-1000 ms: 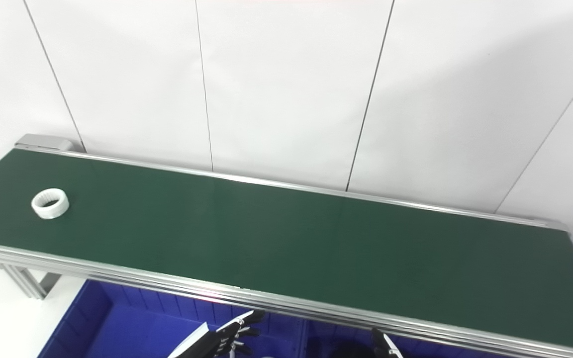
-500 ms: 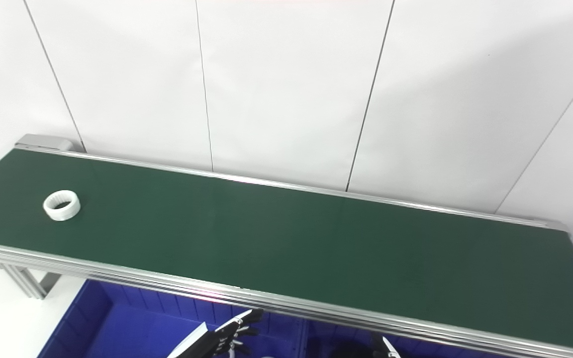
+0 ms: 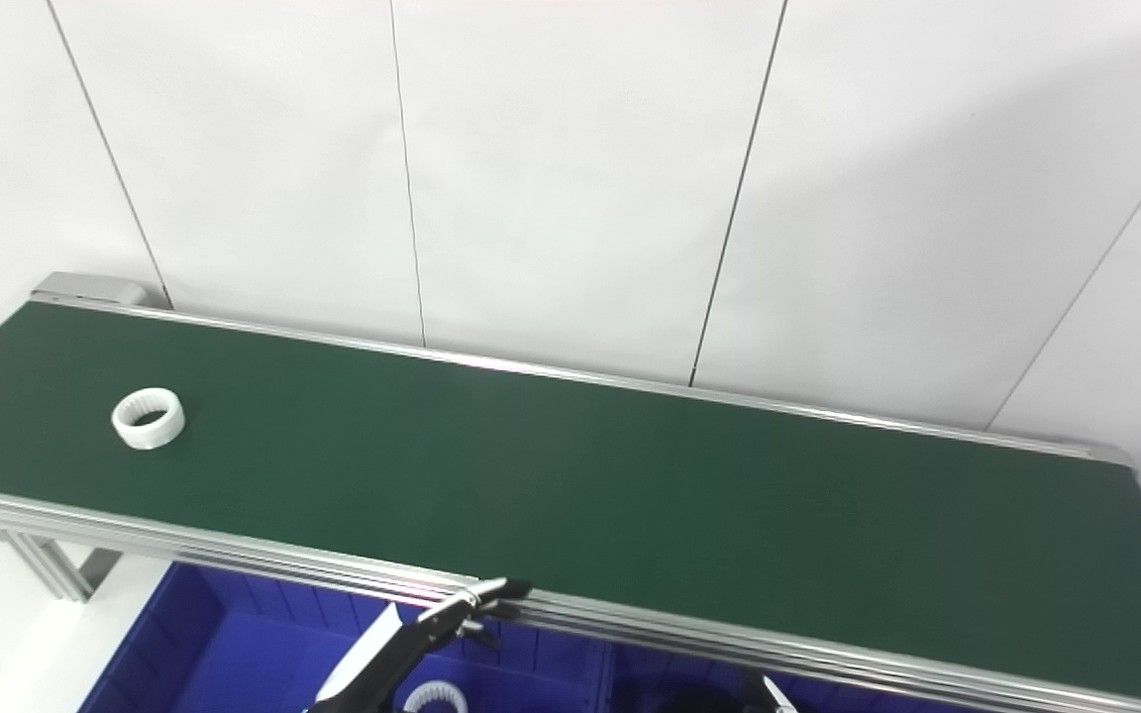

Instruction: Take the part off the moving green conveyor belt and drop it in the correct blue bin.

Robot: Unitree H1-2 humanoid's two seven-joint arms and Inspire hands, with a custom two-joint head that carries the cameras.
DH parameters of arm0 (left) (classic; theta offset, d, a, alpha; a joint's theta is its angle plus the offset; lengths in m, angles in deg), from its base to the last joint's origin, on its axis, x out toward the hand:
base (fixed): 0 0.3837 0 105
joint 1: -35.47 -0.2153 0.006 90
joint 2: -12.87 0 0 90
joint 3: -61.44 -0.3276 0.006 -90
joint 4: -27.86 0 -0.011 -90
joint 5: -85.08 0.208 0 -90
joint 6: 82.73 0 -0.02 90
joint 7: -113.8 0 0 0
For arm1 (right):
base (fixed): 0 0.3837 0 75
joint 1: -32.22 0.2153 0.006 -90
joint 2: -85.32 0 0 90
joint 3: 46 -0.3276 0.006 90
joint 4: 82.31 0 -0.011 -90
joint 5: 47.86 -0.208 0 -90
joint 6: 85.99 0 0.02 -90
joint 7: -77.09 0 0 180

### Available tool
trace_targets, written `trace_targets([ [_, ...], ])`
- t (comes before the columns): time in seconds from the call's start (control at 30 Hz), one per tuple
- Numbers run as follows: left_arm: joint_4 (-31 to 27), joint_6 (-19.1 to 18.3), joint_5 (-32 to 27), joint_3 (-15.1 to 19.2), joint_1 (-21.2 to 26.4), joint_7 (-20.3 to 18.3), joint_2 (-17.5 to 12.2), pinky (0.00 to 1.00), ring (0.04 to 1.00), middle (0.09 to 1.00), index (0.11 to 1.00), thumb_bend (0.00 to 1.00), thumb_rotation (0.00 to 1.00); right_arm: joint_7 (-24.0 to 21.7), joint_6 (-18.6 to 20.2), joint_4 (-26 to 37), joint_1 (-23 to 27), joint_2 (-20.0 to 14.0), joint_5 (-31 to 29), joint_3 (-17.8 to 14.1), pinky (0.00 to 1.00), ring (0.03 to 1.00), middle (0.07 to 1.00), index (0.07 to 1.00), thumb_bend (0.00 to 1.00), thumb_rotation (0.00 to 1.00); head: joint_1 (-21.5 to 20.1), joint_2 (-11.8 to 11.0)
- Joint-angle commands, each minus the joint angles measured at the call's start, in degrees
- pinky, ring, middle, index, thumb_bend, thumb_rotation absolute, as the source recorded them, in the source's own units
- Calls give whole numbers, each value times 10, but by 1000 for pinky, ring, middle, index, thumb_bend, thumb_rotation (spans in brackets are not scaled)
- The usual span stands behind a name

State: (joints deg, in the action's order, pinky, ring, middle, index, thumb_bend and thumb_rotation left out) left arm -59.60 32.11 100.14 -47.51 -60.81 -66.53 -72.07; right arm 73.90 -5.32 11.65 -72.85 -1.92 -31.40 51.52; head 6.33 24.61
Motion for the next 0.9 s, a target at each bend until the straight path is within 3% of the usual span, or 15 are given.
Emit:
trace_targets([
  [0.0, -32, 21, -8, 3, 5, 12, 5, 682, 822, 880, 877, 832, 294, 8, -36, 3, 7, 2, -8, -4, 789, 869, 909, 926, 715, 247, 0, 0],
  [0.2, -85, 16, -31, 20, 16, -7, 11, 696, 830, 878, 872, 866, 326, 12, -41, -7, 13, 4, -5, -3, 781, 865, 910, 930, 718, 269, -3, -3],
  [0.3, -99, 12, -15, 39, 29, -2, 16, 693, 819, 871, 866, 858, 342, 14, -48, -14, 16, 5, -8, -3, 774, 863, 907, 931, 720, 260, -4, -6],
  [0.53, -89, -29, 15, 89, 71, 8, 38, 749, 871, 899, 871, 851, 390, 18, -57, -25, 23, 4, -8, -3, 770, 858, 902, 925, 716, 247, -5, -11],
  [0.8, -55, -46, 44, 112, 117, 16, 43, 812, 904, 947, 920, 752, 394, 21, -76, -41, 30, 5, -11, -5, 766, 852, 897, 918, 721, 259, -6, -15],
  [0.87, -45, -55, 61, 117, 127, 24, 43, 836, 922, 962, 937, 743, 442, 22, -79, -46, 32, 5, -12, -5, 763, 851, 896, 916, 724, 257, -5, -17],
])
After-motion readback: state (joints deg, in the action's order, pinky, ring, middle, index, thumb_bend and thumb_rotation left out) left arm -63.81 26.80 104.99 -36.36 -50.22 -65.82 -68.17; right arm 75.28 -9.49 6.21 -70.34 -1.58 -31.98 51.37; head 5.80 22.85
